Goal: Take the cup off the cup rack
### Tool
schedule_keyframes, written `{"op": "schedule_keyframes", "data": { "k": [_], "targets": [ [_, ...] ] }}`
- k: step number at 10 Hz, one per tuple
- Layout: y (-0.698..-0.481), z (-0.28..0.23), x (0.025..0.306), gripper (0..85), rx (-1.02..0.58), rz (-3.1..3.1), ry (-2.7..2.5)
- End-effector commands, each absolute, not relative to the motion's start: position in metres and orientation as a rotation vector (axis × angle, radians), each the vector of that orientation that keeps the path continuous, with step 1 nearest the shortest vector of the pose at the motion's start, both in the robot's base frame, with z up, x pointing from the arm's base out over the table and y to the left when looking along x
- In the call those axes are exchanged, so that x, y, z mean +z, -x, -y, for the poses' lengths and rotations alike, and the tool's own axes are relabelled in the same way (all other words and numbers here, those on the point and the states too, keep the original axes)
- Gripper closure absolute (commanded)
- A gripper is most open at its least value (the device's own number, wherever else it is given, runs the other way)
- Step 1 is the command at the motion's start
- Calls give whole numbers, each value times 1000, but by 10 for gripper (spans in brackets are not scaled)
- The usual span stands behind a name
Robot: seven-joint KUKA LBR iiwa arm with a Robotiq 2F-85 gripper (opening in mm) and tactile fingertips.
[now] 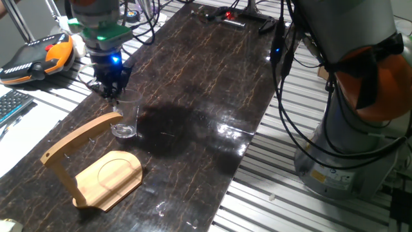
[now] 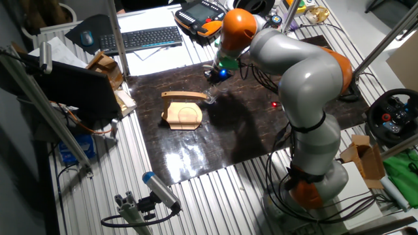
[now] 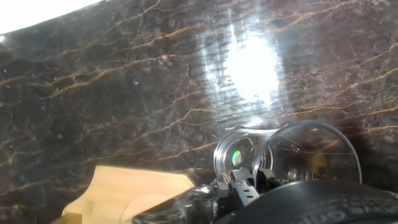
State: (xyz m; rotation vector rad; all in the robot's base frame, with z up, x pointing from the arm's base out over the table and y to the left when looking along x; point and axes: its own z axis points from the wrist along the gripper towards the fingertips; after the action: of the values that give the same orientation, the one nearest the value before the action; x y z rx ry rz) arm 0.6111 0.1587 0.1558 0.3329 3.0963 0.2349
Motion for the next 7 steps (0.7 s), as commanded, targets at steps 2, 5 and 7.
{"op": "schedule_keyframes", "data": {
  "k": [2,5,7],
  "targets": [
    [-612,-162,156,793,225,-3098,-360],
    [-614,-168,157,670,175,-3094,-388],
    [-615,-169,158,677,179,-3097,-391]
  ]
}}
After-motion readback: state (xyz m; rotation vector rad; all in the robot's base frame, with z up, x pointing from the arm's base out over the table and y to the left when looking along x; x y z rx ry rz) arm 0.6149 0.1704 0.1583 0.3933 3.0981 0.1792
